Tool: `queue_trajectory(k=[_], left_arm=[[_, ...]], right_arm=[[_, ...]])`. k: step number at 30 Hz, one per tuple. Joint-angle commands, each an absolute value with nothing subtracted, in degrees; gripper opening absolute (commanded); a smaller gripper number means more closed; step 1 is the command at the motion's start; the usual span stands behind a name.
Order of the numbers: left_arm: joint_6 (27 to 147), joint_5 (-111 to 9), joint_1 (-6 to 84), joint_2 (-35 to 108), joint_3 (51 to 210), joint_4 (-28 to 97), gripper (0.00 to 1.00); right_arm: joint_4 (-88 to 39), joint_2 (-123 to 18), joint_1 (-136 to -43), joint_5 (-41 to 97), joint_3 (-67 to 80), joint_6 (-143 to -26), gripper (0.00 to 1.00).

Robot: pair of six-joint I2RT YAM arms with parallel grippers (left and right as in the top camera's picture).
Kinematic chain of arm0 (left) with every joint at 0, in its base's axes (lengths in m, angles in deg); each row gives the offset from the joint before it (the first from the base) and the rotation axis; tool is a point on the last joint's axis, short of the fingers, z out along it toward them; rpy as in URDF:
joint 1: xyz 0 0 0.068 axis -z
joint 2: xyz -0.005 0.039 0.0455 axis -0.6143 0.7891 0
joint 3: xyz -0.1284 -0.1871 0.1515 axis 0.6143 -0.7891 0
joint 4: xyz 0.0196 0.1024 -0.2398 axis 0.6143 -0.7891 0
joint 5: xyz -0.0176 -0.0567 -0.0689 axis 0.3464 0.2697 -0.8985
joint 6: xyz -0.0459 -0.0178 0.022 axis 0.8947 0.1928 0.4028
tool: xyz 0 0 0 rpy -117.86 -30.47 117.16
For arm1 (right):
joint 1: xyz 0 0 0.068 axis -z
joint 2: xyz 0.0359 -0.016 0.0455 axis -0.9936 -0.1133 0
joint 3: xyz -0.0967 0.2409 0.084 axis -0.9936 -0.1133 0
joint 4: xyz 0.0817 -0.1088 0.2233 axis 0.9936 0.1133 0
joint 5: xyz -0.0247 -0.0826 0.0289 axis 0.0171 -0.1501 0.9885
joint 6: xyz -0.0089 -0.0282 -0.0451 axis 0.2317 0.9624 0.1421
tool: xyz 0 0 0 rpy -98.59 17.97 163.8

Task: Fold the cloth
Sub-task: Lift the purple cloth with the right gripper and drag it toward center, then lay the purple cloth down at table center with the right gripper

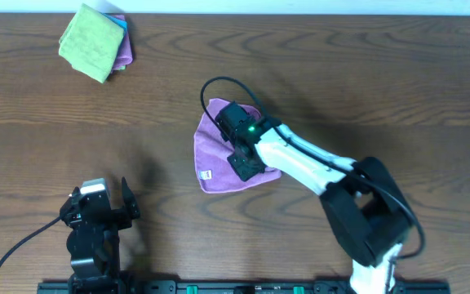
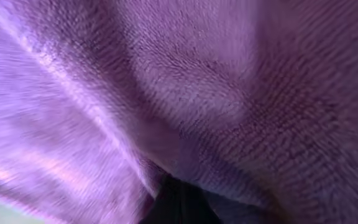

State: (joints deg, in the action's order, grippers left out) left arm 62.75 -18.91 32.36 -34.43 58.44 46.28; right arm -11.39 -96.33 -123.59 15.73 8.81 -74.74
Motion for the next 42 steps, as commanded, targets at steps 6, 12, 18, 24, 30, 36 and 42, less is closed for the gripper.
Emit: queue_trajectory(k=[6,12,18,24,30,36,42], left_arm=[[62.01,-18.56,32.08,-34.76,57.24,46.06,0.95],[62.01,-18.56,32.08,-34.76,57.24,46.06,0.95],[62.01,-18.56,32.08,-34.76,57.24,46.06,0.95],[62.01,-18.56,32.08,-34.76,57.24,46.06,0.96],[62.01,-18.56,32.08,-34.76,57.24,46.06,0.95],[62.01,-18.56,32.08,-34.76,57.24,46.06,0.95],[62.01,-18.56,32.08,-34.76,57.24,46.06,0.95]], right_arm=[[-12.20,-101.49,-125.28,27.68,8.11,-74.26,0.01],[-15.68,-101.46,-129.41,46.00,8.13,-67.51,0.01],[-16.29,-101.44,-132.33,47.22,8.15,-63.97,0.01],[-16.09,-100.87,-129.36,47.20,9.84,-65.45,0.01],[-13.05,-96.81,-126.06,49.24,15.34,-64.91,0.01],[-13.05,-91.17,-125.52,45.10,17.20,-62.57,0.01],[-12.66,-92.37,-125.01,28.71,17.20,-62.59,0.01]])
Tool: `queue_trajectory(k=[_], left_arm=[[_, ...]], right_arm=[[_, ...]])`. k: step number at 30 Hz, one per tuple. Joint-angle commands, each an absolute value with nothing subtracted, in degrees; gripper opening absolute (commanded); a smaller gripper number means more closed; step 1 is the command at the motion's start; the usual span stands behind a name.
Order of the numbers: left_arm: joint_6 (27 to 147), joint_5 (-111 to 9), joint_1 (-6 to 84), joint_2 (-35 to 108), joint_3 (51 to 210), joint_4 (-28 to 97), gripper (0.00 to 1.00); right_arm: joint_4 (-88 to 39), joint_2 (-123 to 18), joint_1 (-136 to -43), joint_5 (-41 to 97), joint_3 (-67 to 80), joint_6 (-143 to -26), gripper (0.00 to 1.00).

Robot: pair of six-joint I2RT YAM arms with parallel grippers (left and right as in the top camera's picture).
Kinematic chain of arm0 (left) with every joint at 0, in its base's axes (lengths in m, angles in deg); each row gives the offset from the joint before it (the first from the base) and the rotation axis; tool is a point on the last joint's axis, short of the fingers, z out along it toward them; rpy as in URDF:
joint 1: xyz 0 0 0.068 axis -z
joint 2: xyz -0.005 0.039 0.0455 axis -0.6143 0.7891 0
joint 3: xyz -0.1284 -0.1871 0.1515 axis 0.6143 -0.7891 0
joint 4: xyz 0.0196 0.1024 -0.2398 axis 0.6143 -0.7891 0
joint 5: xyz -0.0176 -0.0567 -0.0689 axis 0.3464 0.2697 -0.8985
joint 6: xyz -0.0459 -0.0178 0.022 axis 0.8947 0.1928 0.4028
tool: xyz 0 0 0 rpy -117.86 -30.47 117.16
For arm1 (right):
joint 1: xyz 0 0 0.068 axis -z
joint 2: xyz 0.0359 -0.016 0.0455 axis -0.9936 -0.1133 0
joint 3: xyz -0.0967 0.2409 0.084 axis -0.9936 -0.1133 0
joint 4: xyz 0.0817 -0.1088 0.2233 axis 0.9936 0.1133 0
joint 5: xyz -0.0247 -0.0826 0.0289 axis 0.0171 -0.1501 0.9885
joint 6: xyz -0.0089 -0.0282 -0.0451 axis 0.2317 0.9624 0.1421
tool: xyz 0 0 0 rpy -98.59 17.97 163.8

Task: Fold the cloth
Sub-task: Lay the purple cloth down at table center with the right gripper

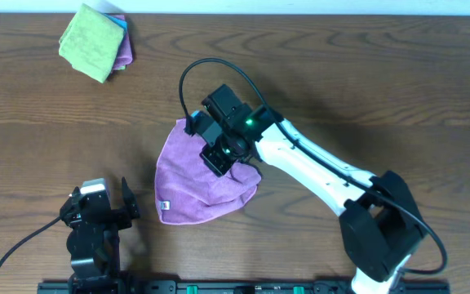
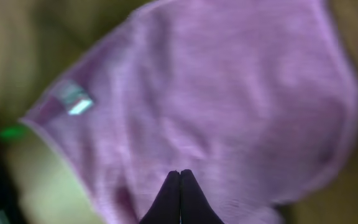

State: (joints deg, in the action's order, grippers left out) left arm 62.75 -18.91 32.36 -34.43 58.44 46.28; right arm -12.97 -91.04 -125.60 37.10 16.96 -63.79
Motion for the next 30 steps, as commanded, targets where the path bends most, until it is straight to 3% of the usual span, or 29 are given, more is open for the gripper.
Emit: queue_trajectory(k=[1,9,30], left_arm=[[61.99,-18.56,32.08,-34.76,57.24,46.06,0.95],[62.01,-18.56,32.08,-34.76,57.24,46.06,0.95],[62.01,-18.56,32.08,-34.76,57.24,46.06,0.95]], right_arm=[[-12.68,-92.90,-124.62,27.31,17.20,-62.61,0.01],[-13.75,-96.98,-119.02,30.96,17.20,-63.66,0.01],[-15.85,-101.94,-119.13,33.30,17.20,-62.57,0.01]])
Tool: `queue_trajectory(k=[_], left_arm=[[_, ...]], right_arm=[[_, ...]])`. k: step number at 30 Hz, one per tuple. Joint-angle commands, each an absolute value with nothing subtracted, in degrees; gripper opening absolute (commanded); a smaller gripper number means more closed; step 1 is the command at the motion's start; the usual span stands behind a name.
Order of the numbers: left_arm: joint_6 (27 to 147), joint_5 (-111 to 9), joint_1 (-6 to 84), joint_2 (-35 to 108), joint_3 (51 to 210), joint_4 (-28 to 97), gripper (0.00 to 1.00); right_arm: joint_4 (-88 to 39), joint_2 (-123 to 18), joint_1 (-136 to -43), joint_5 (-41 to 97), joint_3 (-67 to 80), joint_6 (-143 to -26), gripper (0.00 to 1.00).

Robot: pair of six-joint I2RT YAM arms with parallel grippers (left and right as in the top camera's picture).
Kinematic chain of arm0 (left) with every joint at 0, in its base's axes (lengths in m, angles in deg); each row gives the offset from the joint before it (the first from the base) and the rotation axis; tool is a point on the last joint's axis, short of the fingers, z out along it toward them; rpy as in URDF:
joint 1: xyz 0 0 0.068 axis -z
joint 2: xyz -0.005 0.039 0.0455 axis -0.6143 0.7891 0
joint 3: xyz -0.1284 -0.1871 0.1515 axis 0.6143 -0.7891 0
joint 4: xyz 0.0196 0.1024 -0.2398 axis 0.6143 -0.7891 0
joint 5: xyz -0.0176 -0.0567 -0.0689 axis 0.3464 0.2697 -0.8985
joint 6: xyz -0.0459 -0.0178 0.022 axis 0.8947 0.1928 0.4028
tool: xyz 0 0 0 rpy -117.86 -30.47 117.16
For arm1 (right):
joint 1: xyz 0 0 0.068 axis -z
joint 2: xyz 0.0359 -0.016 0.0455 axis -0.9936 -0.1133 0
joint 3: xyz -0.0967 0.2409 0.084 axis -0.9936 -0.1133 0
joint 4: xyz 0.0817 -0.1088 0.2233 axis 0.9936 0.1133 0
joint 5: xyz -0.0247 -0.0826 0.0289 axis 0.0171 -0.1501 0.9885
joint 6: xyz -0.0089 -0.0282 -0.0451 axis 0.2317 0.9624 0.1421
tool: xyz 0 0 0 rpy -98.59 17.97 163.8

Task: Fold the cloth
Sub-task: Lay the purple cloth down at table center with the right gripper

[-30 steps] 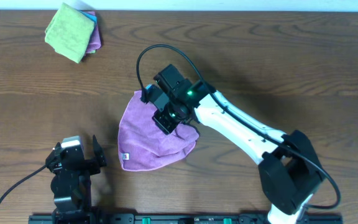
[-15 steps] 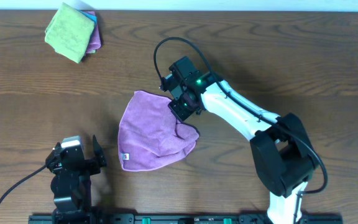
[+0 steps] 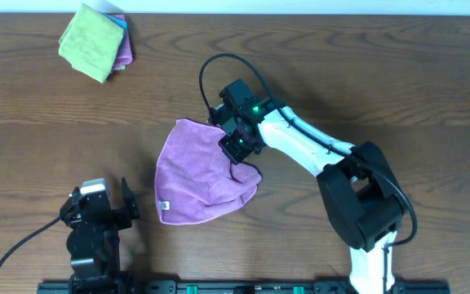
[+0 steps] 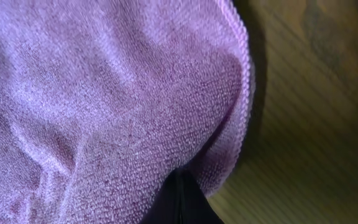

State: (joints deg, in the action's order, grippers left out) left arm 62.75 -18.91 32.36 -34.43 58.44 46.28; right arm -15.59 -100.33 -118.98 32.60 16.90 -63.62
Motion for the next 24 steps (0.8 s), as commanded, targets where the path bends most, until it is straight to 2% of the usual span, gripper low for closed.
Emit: queue_trajectory(k=[1,5,15,24], left_arm=[[62.01,-18.56,32.08,-34.76,57.24,46.06,0.95],[62.01,-18.56,32.08,-34.76,57.24,46.06,0.95],[62.01,-18.56,32.08,-34.76,57.24,46.06,0.95],[62.01,-18.56,32.08,-34.76,57.24,46.06,0.95]], right_arm=[[-15.85,-102.49,-119.13,33.32,17.20,-62.57,0.01],[-15.87,-104.50,-119.02,32.54,17.20,-62.59,0.01],[-18.87,-105.00,-115.20,6.79,17.20,-64.16,0.01],[-25.14,-105.00,-104.88,4.95,17.20,-67.57,0.01]])
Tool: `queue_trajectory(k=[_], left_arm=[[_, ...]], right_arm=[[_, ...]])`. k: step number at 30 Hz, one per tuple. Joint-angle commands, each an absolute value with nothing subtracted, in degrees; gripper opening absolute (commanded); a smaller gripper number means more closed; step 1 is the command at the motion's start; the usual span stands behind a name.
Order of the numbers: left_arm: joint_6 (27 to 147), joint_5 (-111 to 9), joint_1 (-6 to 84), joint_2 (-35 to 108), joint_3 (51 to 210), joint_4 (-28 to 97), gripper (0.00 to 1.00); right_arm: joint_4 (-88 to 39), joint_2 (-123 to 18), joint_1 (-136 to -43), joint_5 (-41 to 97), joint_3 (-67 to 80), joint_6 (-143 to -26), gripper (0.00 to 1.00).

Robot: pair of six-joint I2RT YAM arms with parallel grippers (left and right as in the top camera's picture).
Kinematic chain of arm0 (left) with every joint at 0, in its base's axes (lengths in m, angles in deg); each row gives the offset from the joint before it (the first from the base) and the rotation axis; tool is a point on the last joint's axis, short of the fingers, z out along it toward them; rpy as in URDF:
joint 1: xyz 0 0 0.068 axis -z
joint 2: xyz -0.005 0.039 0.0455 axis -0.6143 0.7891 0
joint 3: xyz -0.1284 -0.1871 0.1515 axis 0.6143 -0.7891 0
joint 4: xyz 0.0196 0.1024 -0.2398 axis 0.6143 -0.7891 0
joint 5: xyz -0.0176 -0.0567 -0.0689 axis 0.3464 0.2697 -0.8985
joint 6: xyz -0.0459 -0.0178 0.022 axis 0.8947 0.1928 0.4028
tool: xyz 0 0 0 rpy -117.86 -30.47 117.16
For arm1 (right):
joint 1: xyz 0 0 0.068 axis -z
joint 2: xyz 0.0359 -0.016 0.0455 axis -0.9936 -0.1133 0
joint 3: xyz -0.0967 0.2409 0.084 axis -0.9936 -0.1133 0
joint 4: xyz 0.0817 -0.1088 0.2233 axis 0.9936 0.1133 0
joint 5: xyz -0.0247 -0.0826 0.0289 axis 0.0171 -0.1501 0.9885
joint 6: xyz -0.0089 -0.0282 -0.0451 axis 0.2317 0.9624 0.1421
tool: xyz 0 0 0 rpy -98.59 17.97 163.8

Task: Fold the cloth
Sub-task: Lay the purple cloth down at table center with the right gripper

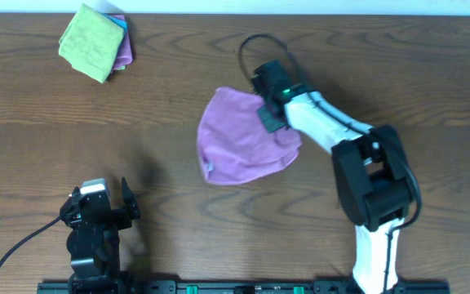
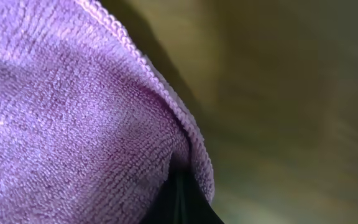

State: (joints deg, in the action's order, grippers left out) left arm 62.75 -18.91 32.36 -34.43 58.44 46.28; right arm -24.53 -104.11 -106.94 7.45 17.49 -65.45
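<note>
The purple cloth (image 1: 239,139) lies rumpled near the middle of the wooden table, a small white tag at its lower left edge. My right gripper (image 1: 269,113) is at the cloth's upper right edge, shut on the hem. In the right wrist view the purple cloth (image 2: 73,124) fills the left of the picture, and the gripper (image 2: 180,193) pinches its stitched border with the jaws together. My left gripper (image 1: 104,208) rests near the front left of the table, far from the cloth; its fingers stand apart, holding nothing.
A stack of folded cloths (image 1: 96,41), green on top with purple and blue beneath, sits at the far left corner. The right arm's cable (image 1: 247,45) loops above the gripper. The table's front rail (image 1: 235,286) runs below.
My right gripper, still shut on the cloth's edge, has moved right and toward the far side. The cloth has shifted right with it. The left arm has not moved.
The right gripper was first low over a bunched purple cloth at the table's middle. Then the cloth lay spread further left with the gripper at its upper part. Then the gripper pinched its right edge, and now cloth and gripper are further right.
</note>
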Motion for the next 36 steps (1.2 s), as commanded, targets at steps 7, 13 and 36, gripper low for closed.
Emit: queue_trajectory(k=[7,13,36], left_arm=[[62.01,-18.56,32.08,-34.76,57.24,46.06,0.95],[61.99,-18.56,32.08,-34.76,57.24,46.06,0.95],[88.30,-30.93,32.08,-34.76,57.24,46.04,0.95]], right_arm=[[-26.43,-105.00,-102.43,5.04,17.27,-67.51,0.01],[-17.34,-103.06,-103.09,8.01,25.99,-67.59,0.45],[12.98,-80.15,-100.34,21.81,32.13,-64.40,0.49]])
